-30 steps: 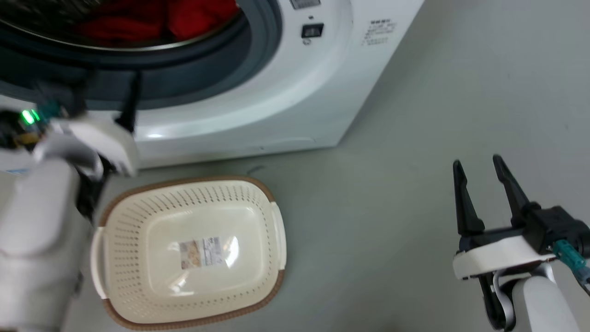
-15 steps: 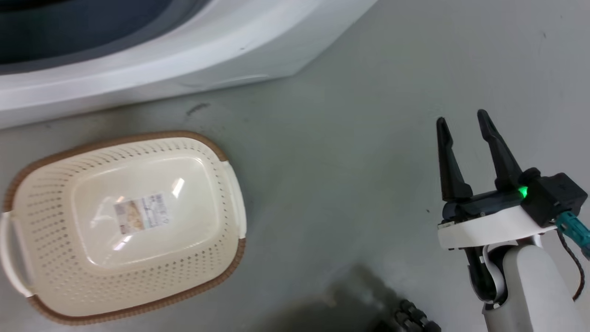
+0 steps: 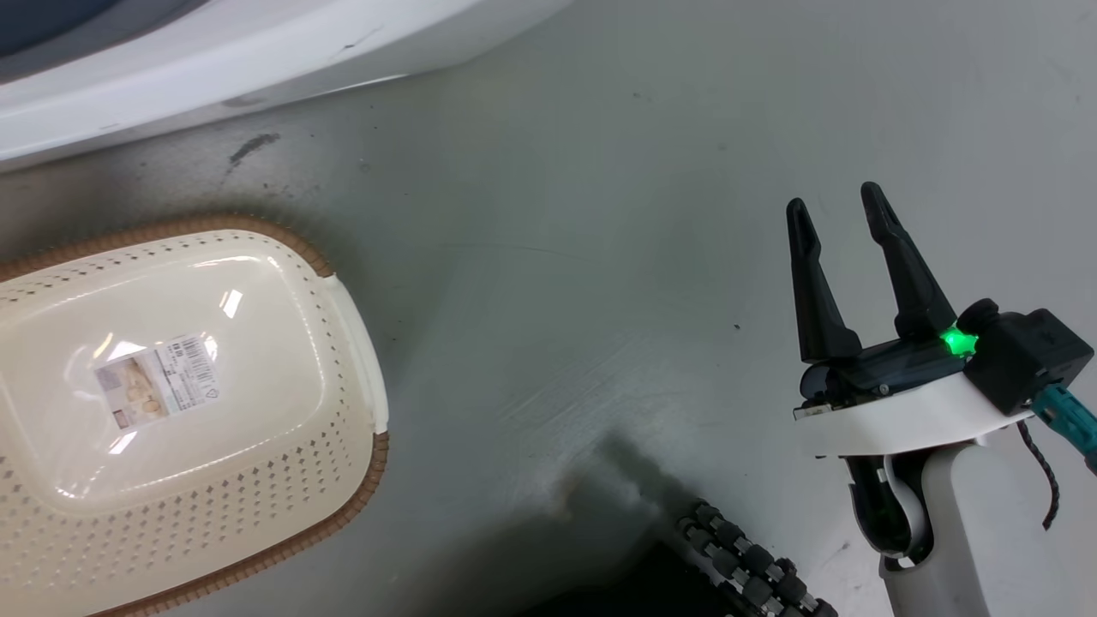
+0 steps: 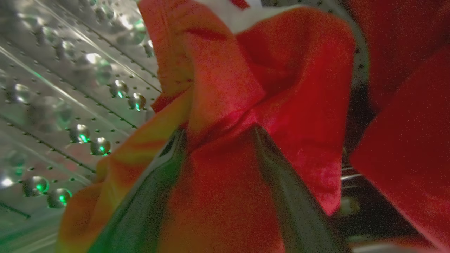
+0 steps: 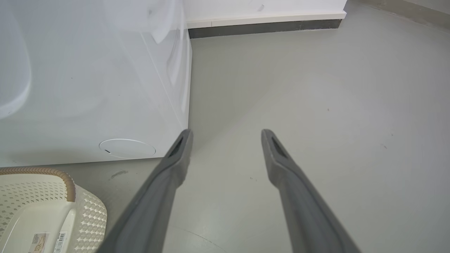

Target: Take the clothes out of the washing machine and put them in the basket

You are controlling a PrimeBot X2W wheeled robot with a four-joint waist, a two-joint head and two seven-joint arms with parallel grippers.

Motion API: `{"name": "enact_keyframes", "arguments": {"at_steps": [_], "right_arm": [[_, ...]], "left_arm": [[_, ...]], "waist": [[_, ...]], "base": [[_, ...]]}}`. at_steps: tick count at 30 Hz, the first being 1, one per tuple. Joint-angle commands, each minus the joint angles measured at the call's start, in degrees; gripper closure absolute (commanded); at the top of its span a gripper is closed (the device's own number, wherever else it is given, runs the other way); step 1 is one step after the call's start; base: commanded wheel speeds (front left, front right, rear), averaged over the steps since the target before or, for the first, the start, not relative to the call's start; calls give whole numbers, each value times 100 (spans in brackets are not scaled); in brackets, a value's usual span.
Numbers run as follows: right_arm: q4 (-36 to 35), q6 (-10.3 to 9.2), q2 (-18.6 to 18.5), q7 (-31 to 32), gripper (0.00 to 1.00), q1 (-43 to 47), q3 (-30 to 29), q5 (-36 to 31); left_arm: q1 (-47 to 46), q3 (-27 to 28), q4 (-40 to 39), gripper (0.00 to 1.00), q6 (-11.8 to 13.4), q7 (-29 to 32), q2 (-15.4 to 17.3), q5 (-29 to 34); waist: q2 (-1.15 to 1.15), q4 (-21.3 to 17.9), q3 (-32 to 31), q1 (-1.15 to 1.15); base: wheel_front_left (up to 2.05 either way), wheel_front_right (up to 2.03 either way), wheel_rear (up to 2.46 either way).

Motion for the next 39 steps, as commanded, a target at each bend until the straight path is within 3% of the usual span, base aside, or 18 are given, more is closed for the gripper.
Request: {"name": "enact_keyframes", "arguments": {"at_steps": [1, 5, 9, 10, 11, 23, 30, 39], "right_arm": [[-40, -4, 8, -16, 0, -74, 19, 13], [-73, -4, 7, -16, 0, -10, 83, 60], [-106, -4, 6, -16, 0, -25, 99, 110], [-116, -4, 7, -15, 0, -29, 95, 113], [-133, -4, 7, -16, 0, -32, 94, 113], [-132, -4, 6, -16, 0, -71, 38, -13], [-42, -4, 6, -16, 0, -47, -153, -180], [83, -4, 5, -15, 0, 172, -436, -536]], "left_arm": [[-83, -22, 45, 0, 8, 88, 31, 13], [-124, -36, 150, 0, 13, 532, 97, -75], [-58, 4, 131, 0, 42, 594, 156, -162], [-12, -1, 127, 43, 32, 606, 181, -177], [17, -1, 113, 100, 23, 594, 203, -200], [151, 0, -130, 100, -8, -203, 149, -288], [433, -87, -65, 100, -19, -1529, -110, -198], [1286, 135, 522, 100, 117, -3382, -681, -539]], "waist": [[0, -61, 53, -1], [0, -118, 102, -1], [0, -167, 152, -1], [0, -171, 157, -1], [0, -175, 164, -1], [0, -36, 4, -1], [0, 156, -447, -1], [0, 477, -1347, -1]], "base": [[0, 0, 0], [0, 0, 0], [0, 0, 0], [0, 0, 0], [0, 0, 0], [0, 0, 0], [0, 0, 0], [0, 0, 0]]}}
